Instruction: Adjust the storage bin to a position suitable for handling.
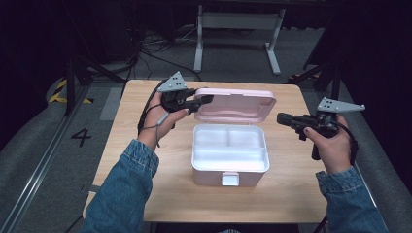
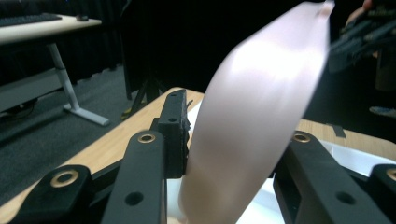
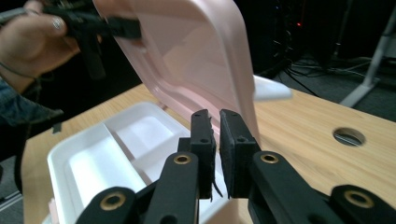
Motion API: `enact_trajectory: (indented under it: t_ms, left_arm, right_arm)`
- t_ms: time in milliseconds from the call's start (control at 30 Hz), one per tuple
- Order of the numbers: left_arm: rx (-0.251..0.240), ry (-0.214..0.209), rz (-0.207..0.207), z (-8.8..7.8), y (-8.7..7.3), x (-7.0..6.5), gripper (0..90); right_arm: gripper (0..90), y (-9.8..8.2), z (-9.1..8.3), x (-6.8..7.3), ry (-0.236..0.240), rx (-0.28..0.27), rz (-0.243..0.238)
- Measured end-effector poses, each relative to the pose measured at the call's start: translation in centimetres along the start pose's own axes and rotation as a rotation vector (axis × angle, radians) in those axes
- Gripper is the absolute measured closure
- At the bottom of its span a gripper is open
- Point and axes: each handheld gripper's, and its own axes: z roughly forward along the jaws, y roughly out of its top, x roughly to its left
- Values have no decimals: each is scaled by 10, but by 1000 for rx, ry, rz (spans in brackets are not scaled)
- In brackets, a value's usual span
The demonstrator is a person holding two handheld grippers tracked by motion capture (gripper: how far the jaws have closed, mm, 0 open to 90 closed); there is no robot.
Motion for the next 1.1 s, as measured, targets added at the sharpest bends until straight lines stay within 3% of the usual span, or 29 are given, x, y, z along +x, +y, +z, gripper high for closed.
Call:
enact_trajectory:
  t_ms: [200, 367, 600, 867, 1100]
  left_arm:
    - [19, 30, 20, 3, 9, 3, 655]
    - [28, 54, -2, 8, 11, 7, 644]
    - [56, 93, -6, 16, 14, 15, 632]
    - [61, 137, -33, 32, 9, 29, 575]
    - [67, 168, -61, 44, 3, 38, 520]
  right_arm:
    - [787, -19, -18, -9, -55, 26, 19]
    - [757, -43, -33, -19, -101, 62, 65]
    - [682, -58, -49, -30, -154, 43, 99]
    - [564, -72, -53, -41, -228, 97, 78]
    - [548, -81, -51, -43, -223, 121, 92]
